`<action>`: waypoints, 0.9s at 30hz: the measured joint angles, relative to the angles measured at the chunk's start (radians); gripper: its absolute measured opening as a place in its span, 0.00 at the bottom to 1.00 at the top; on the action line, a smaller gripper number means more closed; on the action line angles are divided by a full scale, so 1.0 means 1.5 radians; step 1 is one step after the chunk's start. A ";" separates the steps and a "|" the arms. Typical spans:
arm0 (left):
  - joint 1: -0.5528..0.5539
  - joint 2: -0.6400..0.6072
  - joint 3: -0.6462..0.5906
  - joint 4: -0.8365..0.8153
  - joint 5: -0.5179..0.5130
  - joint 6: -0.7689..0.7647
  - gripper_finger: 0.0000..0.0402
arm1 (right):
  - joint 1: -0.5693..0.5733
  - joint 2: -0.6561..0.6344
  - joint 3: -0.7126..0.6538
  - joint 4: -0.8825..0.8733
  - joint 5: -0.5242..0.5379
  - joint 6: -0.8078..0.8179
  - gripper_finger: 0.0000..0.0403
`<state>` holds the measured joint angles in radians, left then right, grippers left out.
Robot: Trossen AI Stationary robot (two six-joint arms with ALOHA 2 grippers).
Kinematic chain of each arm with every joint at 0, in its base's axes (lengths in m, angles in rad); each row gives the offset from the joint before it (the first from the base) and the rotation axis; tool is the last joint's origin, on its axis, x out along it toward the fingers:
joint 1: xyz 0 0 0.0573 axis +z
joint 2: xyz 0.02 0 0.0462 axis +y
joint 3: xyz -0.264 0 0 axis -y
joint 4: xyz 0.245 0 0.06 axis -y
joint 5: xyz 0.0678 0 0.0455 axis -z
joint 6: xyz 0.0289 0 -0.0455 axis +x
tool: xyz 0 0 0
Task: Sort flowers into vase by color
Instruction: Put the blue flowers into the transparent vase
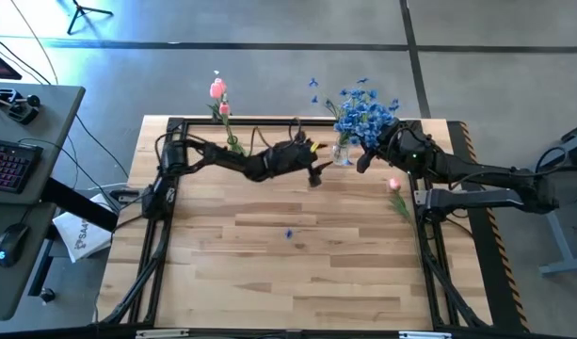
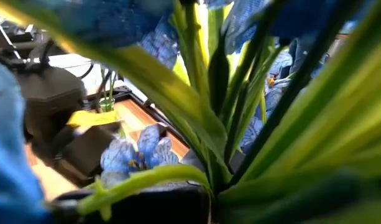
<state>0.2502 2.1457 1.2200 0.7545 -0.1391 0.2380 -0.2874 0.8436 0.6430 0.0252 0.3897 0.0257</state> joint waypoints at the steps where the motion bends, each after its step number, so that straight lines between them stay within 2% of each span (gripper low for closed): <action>1: 0.004 0.012 0.017 -0.002 -0.001 -0.001 0.67 | 0.000 -0.001 0.000 -0.001 0.002 0.000 0.00; 9: 0.012 0.088 0.140 -0.022 -0.006 -0.051 0.71 | 0.001 -0.006 0.000 -0.004 0.016 0.008 0.00; 13: 0.012 0.124 0.186 -0.030 -0.040 -0.050 0.71 | 0.001 -0.006 0.000 -0.005 0.016 0.012 0.00; 20: 0.010 0.133 0.200 -0.046 -0.077 -0.051 0.71 | 0.001 -0.006 0.000 -0.009 0.013 0.013 0.00; 27: -0.011 0.134 0.196 -0.118 -0.161 -0.051 0.71 | 0.001 -0.006 0.000 -0.025 0.013 0.016 0.00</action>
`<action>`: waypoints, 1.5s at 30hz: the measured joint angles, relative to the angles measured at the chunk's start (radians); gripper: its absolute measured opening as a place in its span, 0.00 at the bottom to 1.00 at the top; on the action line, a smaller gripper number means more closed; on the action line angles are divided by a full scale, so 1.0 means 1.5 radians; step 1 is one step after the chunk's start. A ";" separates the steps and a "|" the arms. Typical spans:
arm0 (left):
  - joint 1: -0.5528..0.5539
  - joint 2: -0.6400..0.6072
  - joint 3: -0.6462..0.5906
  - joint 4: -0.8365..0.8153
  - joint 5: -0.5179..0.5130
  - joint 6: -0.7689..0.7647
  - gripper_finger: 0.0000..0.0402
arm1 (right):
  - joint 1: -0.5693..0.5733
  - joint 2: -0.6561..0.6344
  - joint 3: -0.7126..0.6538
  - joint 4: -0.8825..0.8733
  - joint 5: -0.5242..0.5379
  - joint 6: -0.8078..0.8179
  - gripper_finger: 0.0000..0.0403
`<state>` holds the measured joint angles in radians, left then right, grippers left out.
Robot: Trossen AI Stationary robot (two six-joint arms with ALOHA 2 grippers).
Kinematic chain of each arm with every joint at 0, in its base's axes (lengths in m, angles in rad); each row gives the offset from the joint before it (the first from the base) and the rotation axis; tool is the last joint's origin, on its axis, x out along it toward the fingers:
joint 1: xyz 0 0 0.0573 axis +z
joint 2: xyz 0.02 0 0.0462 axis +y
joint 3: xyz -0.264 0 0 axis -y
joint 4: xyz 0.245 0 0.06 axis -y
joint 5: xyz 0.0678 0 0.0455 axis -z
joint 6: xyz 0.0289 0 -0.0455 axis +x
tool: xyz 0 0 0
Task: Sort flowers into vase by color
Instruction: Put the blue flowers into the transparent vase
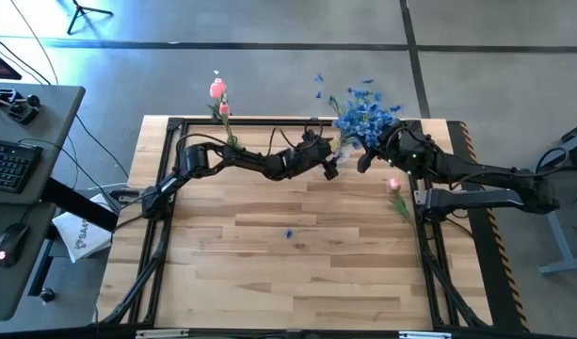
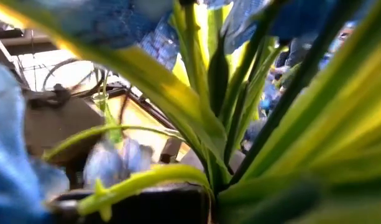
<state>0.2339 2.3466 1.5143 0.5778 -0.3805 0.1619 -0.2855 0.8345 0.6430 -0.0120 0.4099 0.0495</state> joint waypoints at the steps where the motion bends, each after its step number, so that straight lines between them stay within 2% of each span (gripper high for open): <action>1: -0.005 -0.002 0.000 0.012 0.000 0.010 0.71 | 0.000 0.000 0.000 0.000 0.000 0.001 0.00; 5: -0.014 -0.007 0.001 0.031 0.002 0.035 0.71 | 0.000 0.000 0.000 -0.002 -0.001 0.002 0.00; 9: 0.008 -0.007 0.001 0.034 0.009 0.022 0.71 | 0.001 0.002 0.000 -0.002 -0.003 0.014 0.00; 15: 0.041 -0.007 0.001 0.047 0.099 -0.029 0.70 | 0.001 0.016 0.000 -0.001 -0.006 0.014 0.00; 21: 0.046 -0.007 0.001 0.061 0.161 -0.003 0.70 | 0.000 0.042 0.000 0.002 -0.007 0.014 0.00; 32: 0.037 -0.007 0.001 0.073 0.192 0.033 0.61 | -0.017 0.058 0.001 0.002 -0.007 0.032 0.00; 40: 0.018 -0.007 0.002 0.069 0.196 0.054 0.58 | -0.056 0.140 0.001 0.007 -0.010 0.032 0.00; 43: 0.012 -0.008 0.002 0.066 0.190 0.068 0.58 | -0.060 0.163 0.001 0.005 -0.008 0.033 0.05; 45: 0.007 -0.008 0.002 0.065 0.189 0.069 0.58 | -0.060 0.167 0.001 0.001 -0.007 0.022 0.11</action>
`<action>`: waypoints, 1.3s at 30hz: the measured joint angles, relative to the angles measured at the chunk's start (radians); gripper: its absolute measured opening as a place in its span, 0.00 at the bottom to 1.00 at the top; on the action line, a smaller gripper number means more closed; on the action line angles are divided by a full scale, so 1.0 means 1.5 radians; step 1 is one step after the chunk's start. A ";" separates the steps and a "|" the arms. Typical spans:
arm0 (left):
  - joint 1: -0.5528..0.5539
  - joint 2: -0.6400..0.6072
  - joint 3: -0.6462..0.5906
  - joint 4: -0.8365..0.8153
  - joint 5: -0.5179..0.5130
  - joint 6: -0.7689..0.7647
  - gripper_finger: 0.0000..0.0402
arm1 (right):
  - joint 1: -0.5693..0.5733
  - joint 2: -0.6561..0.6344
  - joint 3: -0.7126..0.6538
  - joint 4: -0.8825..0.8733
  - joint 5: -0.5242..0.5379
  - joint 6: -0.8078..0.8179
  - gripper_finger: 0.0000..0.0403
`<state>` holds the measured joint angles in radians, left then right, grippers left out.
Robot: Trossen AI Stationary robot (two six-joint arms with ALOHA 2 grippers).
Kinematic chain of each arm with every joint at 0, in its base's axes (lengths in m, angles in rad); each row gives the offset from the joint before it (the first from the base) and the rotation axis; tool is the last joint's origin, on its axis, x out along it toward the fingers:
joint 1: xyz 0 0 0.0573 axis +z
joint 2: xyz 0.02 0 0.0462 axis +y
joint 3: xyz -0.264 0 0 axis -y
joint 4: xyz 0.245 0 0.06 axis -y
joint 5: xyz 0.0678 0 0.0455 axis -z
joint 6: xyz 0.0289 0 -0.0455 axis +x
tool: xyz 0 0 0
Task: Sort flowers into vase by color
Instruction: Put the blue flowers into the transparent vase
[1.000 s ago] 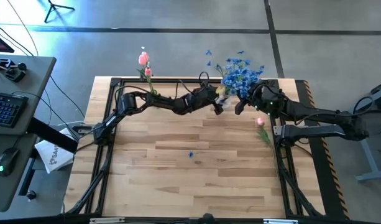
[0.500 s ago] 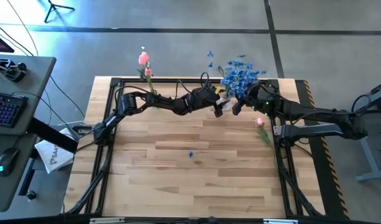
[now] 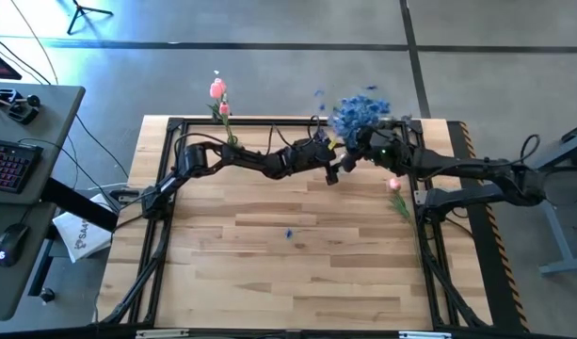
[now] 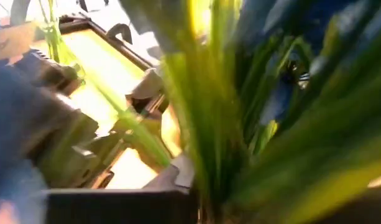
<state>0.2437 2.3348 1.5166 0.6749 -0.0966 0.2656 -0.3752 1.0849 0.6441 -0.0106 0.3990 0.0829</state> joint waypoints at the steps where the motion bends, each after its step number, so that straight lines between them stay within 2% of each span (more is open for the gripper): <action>1: -0.003 0.000 0.000 -0.001 -0.005 0.000 0.58 | 0.000 -0.001 0.000 -0.005 -0.003 -0.002 0.15; 9: -0.018 0.000 0.000 -0.006 -0.048 0.014 0.58 | 0.010 -0.050 0.074 -0.183 -0.024 0.017 0.54; 14: -0.029 -0.006 0.000 -0.030 -0.098 0.038 0.58 | 0.029 -0.084 0.123 -0.288 -0.025 0.046 0.66; 21: -0.043 -0.046 0.001 -0.141 -0.154 0.038 0.58 | 0.050 -0.136 0.165 -0.358 -0.008 0.067 0.66; 25: -0.050 -0.083 0.001 -0.229 -0.204 0.017 0.58 | 0.067 -0.166 0.213 -0.413 0.013 0.070 0.65; 30: -0.065 -0.134 0.000 -0.329 -0.233 -0.014 0.58 | 0.099 -0.190 0.285 -0.497 0.041 0.087 0.65; 34: -0.092 -0.187 0.000 -0.365 -0.266 -0.014 0.58 | 0.153 -0.205 0.318 -0.569 0.083 0.138 0.65; 39: -0.145 -0.262 0.000 -0.435 -0.350 0.011 0.58 | 0.249 -0.203 0.303 -0.713 0.074 0.284 0.65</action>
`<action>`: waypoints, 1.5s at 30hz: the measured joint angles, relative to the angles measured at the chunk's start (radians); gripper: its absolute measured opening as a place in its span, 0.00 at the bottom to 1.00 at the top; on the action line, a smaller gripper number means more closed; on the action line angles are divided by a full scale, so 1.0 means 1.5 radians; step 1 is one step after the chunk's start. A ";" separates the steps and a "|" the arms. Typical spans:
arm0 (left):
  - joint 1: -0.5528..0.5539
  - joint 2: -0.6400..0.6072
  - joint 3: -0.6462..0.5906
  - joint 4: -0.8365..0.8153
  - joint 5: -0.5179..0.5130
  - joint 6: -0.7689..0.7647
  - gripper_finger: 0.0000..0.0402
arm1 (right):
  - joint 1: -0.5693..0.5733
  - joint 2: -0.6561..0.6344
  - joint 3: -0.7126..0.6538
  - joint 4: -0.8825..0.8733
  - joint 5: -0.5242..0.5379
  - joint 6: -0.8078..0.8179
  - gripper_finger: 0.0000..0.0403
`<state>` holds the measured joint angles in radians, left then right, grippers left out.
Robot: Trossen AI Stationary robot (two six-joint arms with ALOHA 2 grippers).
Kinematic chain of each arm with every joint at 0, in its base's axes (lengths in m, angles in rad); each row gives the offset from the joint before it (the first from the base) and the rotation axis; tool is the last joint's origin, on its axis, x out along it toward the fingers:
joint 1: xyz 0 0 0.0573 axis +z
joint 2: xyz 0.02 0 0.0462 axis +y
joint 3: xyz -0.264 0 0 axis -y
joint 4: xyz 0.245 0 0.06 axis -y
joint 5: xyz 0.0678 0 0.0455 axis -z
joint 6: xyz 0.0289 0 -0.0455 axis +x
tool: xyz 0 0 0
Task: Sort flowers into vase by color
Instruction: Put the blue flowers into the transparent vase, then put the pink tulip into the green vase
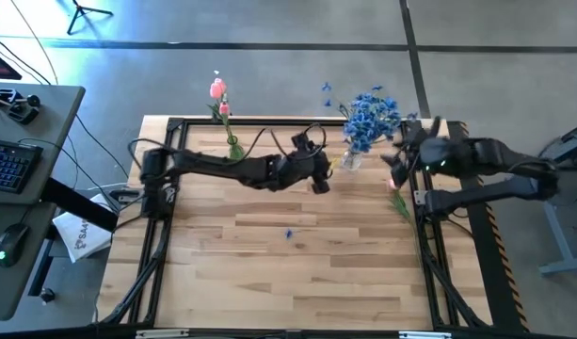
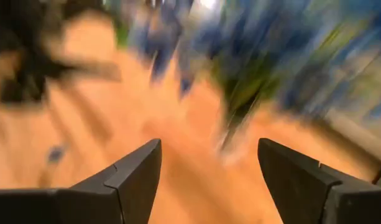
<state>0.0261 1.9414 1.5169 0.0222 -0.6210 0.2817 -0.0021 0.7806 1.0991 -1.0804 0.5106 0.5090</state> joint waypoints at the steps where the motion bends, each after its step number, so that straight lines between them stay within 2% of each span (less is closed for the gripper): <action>1: -0.013 -0.016 0.000 -0.024 -0.017 0.000 0.58 | 0.020 0.001 -0.010 -0.023 -0.012 0.034 0.65; 7: -0.098 -0.085 0.000 -0.224 -0.119 -0.068 0.58 | 0.135 0.003 -0.104 -0.073 -0.122 0.233 0.65; 12: -0.169 -0.095 -0.001 -0.428 -0.190 -0.219 0.58 | 0.195 0.004 -0.225 -0.073 -0.231 0.393 0.64; 14: -0.197 -0.096 -0.015 -0.491 -0.219 -0.292 0.58 | 0.205 0.014 -0.275 -0.073 -0.245 0.430 0.62; 17: -0.235 -0.095 -0.056 -0.545 -0.251 -0.397 0.58 | 0.205 0.069 -0.260 -0.063 -0.217 0.446 0.57; 20: -0.265 -0.101 -0.094 -0.597 -0.243 -0.530 0.58 | 0.182 0.146 -0.252 -0.073 -0.199 0.426 0.50; 22: -0.281 -0.109 -0.124 -0.613 -0.234 -0.610 0.57 | 0.154 0.204 -0.251 -0.088 -0.221 0.410 0.45; 25: -0.303 -0.119 -0.173 -0.627 -0.234 -0.694 0.56 | 0.110 0.285 -0.250 -0.133 -0.252 0.371 0.38; 28: -0.316 -0.140 -0.209 -0.629 -0.236 -0.753 0.55 | 0.072 0.353 -0.250 -0.133 -0.254 0.322 0.33; 35: -0.337 -0.162 -0.253 -0.630 -0.262 -0.813 0.54 | -0.021 0.460 -0.250 -0.129 -0.248 0.228 0.26; 45: -0.356 -0.161 -0.253 -0.624 -0.280 -0.816 0.54 | -0.113 0.560 -0.250 -0.086 -0.239 0.109 0.16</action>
<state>-0.5072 1.6993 1.1374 -0.9138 -1.0412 -0.9417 -0.1712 1.6207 0.7238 -1.2096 0.1528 0.6725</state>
